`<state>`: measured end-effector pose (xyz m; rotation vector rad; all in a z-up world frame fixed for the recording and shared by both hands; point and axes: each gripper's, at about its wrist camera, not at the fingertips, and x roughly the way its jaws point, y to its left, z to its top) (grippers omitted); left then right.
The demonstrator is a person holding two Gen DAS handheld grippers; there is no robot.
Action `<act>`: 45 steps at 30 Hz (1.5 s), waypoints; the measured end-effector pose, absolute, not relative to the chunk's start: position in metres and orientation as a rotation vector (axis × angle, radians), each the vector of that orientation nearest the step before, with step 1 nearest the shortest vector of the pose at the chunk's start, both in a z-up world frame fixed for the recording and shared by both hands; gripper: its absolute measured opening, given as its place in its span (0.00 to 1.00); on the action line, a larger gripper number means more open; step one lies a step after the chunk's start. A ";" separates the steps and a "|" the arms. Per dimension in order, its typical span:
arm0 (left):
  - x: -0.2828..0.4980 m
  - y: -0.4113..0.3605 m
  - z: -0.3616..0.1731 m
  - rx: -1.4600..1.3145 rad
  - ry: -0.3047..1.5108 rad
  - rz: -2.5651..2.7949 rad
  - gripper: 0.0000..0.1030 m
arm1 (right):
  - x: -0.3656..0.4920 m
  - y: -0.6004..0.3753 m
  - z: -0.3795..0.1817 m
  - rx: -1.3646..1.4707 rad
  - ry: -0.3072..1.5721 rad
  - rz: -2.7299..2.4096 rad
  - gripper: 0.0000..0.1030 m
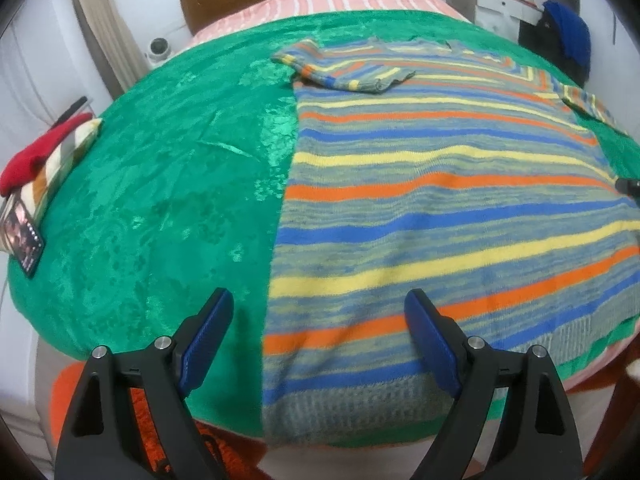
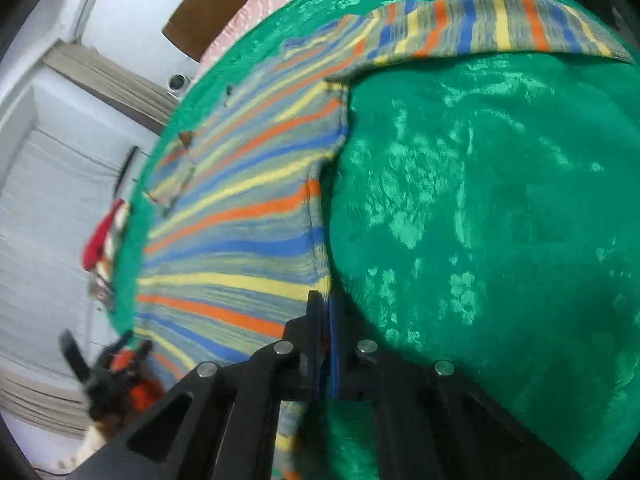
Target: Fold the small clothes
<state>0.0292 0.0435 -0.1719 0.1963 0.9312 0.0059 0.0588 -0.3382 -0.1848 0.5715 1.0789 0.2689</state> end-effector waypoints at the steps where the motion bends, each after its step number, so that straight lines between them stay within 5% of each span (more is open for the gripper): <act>1: 0.029 0.041 -0.172 0.208 0.934 0.007 0.86 | 0.060 -0.334 -0.185 0.544 1.079 0.258 0.03; 6: 0.021 0.042 -0.142 0.195 0.920 -0.029 0.86 | 0.046 -0.331 -0.159 0.433 1.030 0.175 0.18; 9: 0.030 0.043 -0.112 0.206 0.876 -0.074 0.86 | 0.021 -0.316 -0.130 0.354 0.977 0.290 0.18; 13: 0.070 0.023 -0.077 0.314 0.794 -0.128 0.91 | 0.000 -0.288 -0.142 0.329 1.060 0.447 0.47; 20: 0.183 -0.021 -0.076 0.475 0.799 -0.199 0.92 | -0.012 -0.292 -0.182 0.288 1.120 0.290 0.46; 31: 0.273 0.009 -0.157 0.307 1.033 -0.208 0.74 | -0.013 -0.288 -0.182 0.268 1.124 0.259 0.50; 33: 0.275 0.014 -0.160 0.259 1.057 -0.236 0.63 | -0.011 -0.288 -0.183 0.281 1.128 0.255 0.50; 35: 0.278 0.018 -0.158 0.211 1.089 -0.254 0.28 | -0.010 -0.288 -0.185 0.291 1.128 0.253 0.52; 37: 0.280 0.020 -0.153 0.179 1.107 -0.253 0.04 | -0.009 -0.286 -0.185 0.289 1.127 0.252 0.55; 45: 0.276 0.109 -0.083 -0.190 0.973 -0.176 0.02 | -0.013 -0.282 -0.184 0.262 1.114 0.255 0.57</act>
